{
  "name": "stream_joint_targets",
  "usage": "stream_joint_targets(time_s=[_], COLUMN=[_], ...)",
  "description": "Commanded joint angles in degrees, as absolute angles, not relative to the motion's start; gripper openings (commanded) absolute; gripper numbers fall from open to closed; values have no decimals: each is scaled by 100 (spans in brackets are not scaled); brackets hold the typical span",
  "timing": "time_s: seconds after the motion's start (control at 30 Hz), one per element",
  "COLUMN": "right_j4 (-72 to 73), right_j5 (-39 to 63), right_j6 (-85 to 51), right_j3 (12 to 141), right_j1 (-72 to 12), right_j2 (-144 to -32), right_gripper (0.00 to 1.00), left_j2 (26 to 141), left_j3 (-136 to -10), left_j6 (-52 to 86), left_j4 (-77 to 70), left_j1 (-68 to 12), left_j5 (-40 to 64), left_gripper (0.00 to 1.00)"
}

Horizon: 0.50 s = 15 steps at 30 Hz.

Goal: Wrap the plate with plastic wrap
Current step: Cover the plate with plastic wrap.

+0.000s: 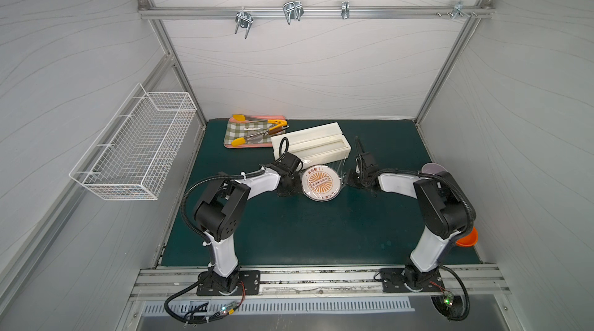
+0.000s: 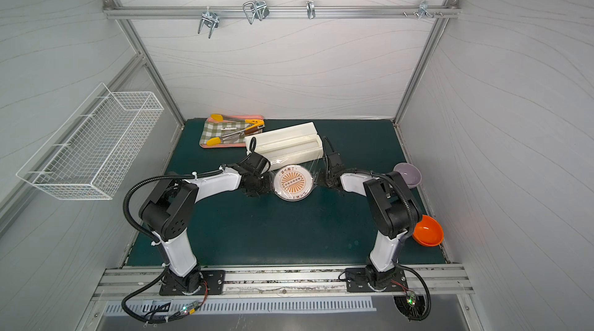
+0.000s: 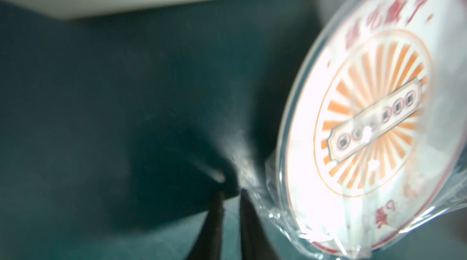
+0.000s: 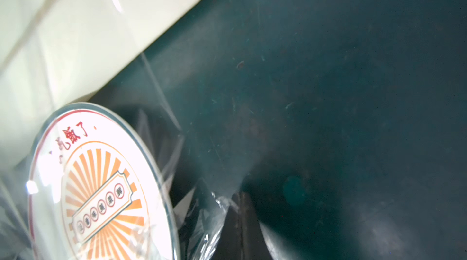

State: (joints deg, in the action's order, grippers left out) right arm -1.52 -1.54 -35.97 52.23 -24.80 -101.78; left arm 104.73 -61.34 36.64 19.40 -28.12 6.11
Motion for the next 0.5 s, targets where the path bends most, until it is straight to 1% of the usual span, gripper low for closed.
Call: stream_joint_targets(time_s=[0.0, 0.1, 0.23, 0.3, 0.4, 0.47], right_j4=[-419, -422, -465, -466, -472, -475], right_j5=[-391, -338, -325, -316, -301, -292], right_j6=[-3708, -3694, -3691, -3689, -3678, -3693], right_j3=[5181, 5215, 5239, 5238, 5246, 5256], right_j1=[-2479, -2472, -2475, -2473, -2471, -2466], right_j2=[-10603, -10648, -10662, -10665, -10683, -10694], right_gripper=[0, 0, 0, 0, 0, 0], left_j2=[10415, 10169, 9754, 9369, 8812, 8591], left_j3=[-5782, -5544, -5362, -5117, -4692, -4425], left_j6=[3811, 3935, 4021, 4223, 4799, 5272], left_j4=[1766, 1399, 1761, 1705, 959, 199], left_j1=[-2597, -2426, -2172, -2127, -2274, -2518], left_j5=[959, 1575, 1737, 1916, 2411, 2497], left_gripper=[28, 34, 34, 35, 39, 42])
